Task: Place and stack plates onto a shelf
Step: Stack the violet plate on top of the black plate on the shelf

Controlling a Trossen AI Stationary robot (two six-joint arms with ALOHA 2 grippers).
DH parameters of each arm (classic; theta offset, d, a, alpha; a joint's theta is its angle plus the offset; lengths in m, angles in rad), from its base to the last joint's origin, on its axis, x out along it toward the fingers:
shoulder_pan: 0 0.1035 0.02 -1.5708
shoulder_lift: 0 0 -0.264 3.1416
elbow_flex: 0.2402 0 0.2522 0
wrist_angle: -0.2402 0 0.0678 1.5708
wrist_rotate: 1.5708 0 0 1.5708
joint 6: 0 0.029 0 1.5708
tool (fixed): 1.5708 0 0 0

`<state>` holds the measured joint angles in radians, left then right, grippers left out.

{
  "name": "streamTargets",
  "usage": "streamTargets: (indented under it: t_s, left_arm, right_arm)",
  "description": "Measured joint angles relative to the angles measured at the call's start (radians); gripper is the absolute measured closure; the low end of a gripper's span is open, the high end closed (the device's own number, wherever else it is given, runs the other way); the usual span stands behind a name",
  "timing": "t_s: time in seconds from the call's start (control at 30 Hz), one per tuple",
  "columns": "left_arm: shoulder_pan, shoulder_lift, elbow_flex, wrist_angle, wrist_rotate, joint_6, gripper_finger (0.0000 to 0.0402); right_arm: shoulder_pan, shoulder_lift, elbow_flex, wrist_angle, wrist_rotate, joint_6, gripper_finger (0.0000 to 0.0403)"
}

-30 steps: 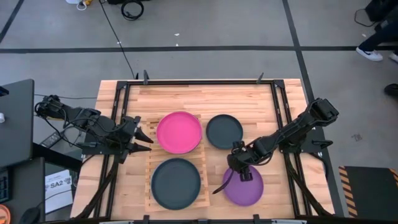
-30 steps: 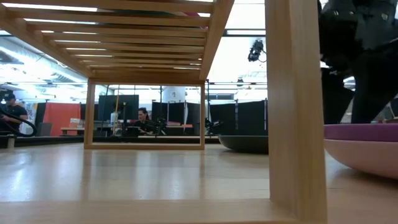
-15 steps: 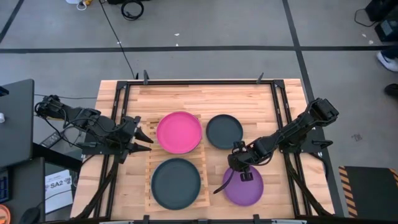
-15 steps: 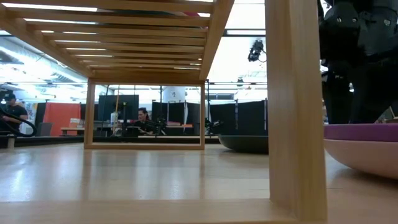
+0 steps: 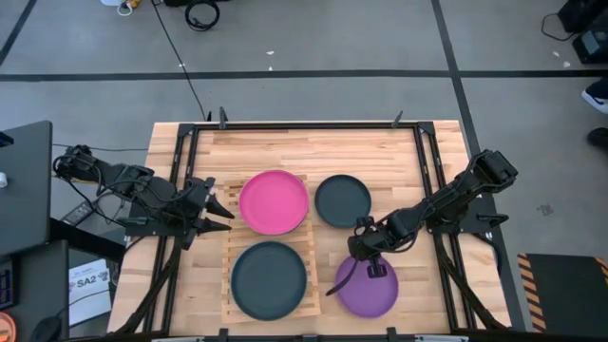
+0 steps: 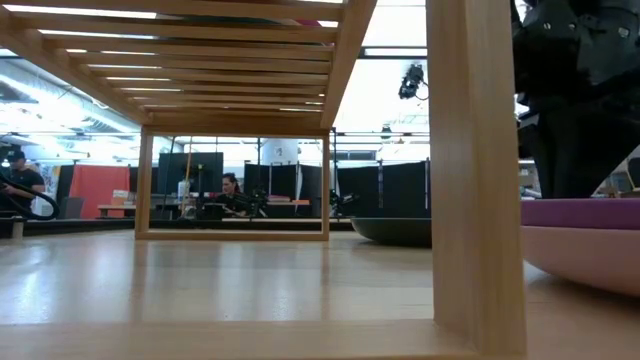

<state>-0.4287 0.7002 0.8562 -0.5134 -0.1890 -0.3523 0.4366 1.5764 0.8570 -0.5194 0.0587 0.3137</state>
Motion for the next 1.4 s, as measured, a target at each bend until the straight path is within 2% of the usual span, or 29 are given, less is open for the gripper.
streamTargets:
  t_s: [0.3, 0.5, 0.97, 1.3, 1.4]
  left_arm:
    - [0.0, 0.0, 0.0, 0.0, 0.0, 0.0, 0.0251]
    - [0.0, 0.0, 0.0, 0.0, 0.0, 0.0, 0.0251]
    - [0.0, 0.0, 0.0, 0.005, 0.0, 0.0, 0.0251]
    - [0.0, 0.011, 0.0, 0.122, -0.003, 0.0, 0.0251]
    - [0.0, 0.031, 0.0, 0.171, -0.037, 0.001, 0.0251]
  right_arm:
    - [-0.001, 0.0, 0.023, -0.037, -0.026, -0.002, 0.0388]
    - [-0.002, 0.0, 0.092, -0.172, -0.026, -0.003, 0.0388]
    - [-0.002, 0.001, 0.315, -0.48, -0.026, -0.03, 0.0389]
    - [-0.036, 0.001, 0.514, -0.685, -0.026, -0.03, 0.0389]
    - [-0.056, 0.001, 0.581, -0.739, -0.026, -0.029, 0.0389]
